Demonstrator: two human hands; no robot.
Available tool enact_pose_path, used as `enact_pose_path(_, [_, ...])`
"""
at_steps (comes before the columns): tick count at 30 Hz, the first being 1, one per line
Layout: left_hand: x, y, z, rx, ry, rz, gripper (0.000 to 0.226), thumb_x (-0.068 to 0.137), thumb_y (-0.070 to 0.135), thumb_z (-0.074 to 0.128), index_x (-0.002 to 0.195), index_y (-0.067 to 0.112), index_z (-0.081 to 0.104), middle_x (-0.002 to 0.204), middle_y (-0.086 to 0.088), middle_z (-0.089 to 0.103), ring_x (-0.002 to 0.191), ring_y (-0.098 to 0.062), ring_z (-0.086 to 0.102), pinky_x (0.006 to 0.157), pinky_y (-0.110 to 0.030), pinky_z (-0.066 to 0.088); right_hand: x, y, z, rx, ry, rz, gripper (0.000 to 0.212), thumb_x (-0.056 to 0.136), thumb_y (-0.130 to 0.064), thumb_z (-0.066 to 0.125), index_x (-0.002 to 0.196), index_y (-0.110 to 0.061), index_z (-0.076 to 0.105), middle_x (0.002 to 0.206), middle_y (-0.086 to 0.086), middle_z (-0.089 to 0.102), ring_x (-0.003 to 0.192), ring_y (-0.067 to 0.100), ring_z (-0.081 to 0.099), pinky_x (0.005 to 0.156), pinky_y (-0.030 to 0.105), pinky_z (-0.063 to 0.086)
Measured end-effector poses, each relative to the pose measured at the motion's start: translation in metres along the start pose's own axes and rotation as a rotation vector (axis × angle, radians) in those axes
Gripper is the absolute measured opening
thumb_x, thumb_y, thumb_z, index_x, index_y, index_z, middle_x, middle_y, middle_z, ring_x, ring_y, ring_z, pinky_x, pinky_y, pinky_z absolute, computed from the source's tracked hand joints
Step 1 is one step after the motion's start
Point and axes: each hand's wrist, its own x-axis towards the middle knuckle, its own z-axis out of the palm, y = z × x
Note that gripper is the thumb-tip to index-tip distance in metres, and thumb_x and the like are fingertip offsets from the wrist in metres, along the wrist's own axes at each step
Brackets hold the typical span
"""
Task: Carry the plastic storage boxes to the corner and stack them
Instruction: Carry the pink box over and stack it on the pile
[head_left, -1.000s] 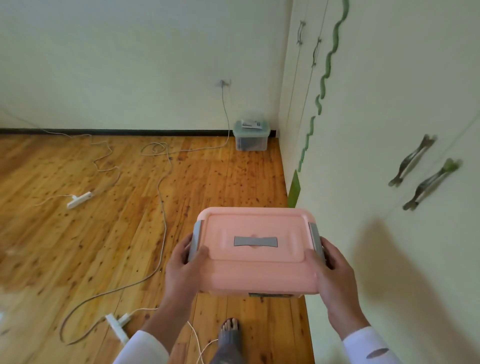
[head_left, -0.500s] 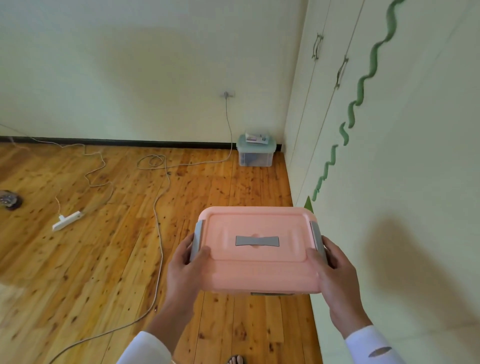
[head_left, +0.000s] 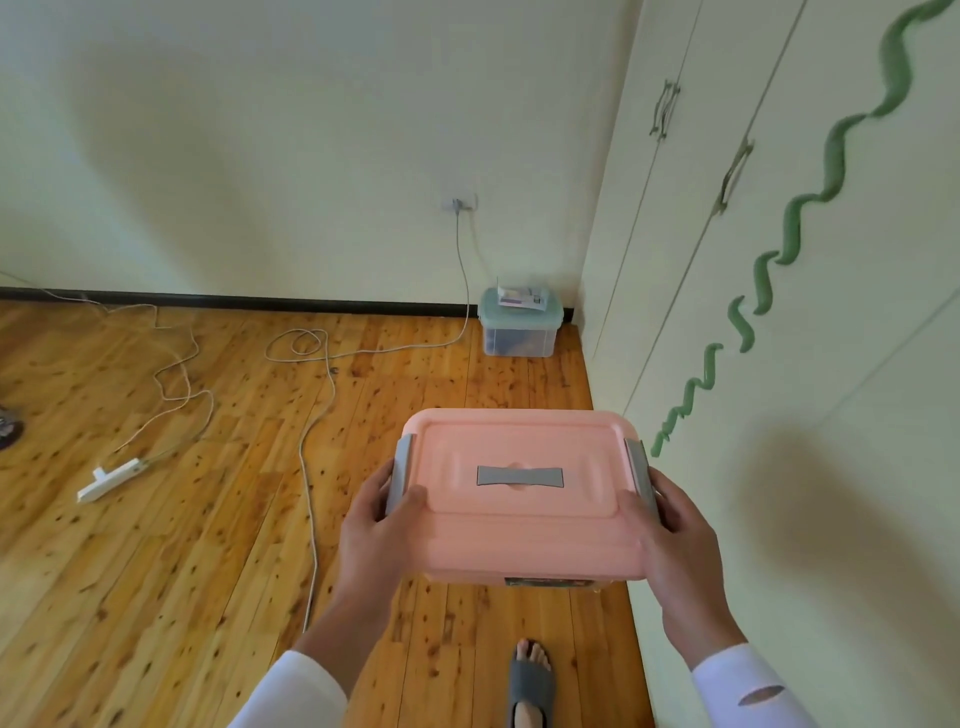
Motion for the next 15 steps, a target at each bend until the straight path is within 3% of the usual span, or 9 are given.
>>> enact_pose_path(6, [0.078,0.019,0.046,0.016,-0.001,0.019,0.052,0.090,0.026,0.065,0.139,0.034,0.049,0.119,0.006,0.063,0.098,-0.015,0.064,0.063,-0.023,0.052,0.090,-0.006,0.019,-0.005,-0.018,-0.015,0.034,0.087,-0.041,0.064,0.121,-0.038,0.059,0.105,-0.009,0.065,0.100,0.017,0.061,0.075,0.043,0.060])
enact_pose_path(15, [0.192,0.047,0.126,0.012,0.025,-0.001,0.050,0.090,0.026,0.066,0.136,0.035,0.050,0.117,0.006,0.063,0.096,-0.016,0.065,0.062,-0.022,0.053,0.234,-0.024,0.036,0.042,-0.057,0.008,0.028,0.088,-0.034,0.064,0.115,-0.039,0.062,0.101,-0.012,0.068,0.096,0.011,0.063,0.062,0.024,0.053])
